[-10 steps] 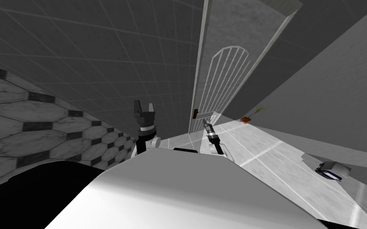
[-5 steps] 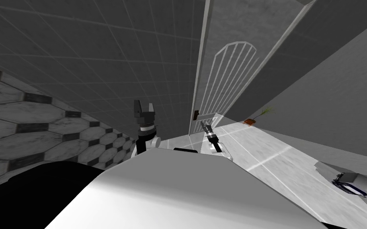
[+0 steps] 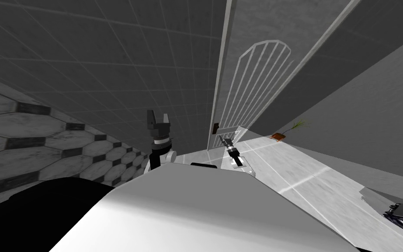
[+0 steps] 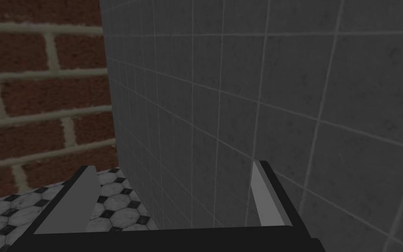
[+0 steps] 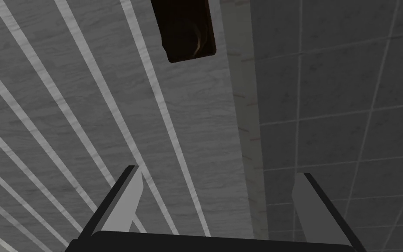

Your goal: Pull the door open

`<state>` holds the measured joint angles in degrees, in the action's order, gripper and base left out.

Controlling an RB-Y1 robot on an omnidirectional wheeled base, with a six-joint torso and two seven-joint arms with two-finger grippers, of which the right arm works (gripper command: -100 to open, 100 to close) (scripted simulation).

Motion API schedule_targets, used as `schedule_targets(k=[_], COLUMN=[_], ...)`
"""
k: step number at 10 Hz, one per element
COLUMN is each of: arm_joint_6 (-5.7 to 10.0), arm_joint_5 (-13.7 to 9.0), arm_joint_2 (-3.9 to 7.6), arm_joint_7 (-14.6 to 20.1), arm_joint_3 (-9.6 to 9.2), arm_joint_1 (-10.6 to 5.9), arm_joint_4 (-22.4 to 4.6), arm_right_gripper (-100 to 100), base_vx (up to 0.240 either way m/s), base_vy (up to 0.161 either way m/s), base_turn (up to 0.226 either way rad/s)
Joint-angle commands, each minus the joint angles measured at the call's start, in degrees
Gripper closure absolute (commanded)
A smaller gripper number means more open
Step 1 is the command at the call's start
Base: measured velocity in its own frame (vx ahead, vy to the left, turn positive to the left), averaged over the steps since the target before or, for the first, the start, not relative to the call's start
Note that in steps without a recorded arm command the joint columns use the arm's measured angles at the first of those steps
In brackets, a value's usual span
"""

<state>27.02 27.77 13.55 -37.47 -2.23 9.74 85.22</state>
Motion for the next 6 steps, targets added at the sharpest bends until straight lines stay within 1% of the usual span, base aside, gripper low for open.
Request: schedule_targets(k=[1, 3, 5, 6], arm_joint_6=[-0.1, -0.28, -0.52, -0.37], arm_joint_5=[1.31, 2.62, 4.44, 3.92], arm_joint_2=[0.49, 0.96, 1.62, 1.3], arm_joint_7=[-1.95, -3.76, -6.28, -5.54], arm_joint_3=[0.04, 0.07, 0.11, 0.11], arm_joint_1=[-0.66, -1.46, -2.58, -2.29], arm_joint_4=[-1.77, -3.58, -6.11, -5.5], arm_right_gripper=[-100, -100, -100, -100], base_vx=[0.096, 0.085, 0.107, 0.054], base_vy=[-0.018, -0.036, -0.046, -0.025], base_turn=[0.049, 0.028, 0.048, 0.013])
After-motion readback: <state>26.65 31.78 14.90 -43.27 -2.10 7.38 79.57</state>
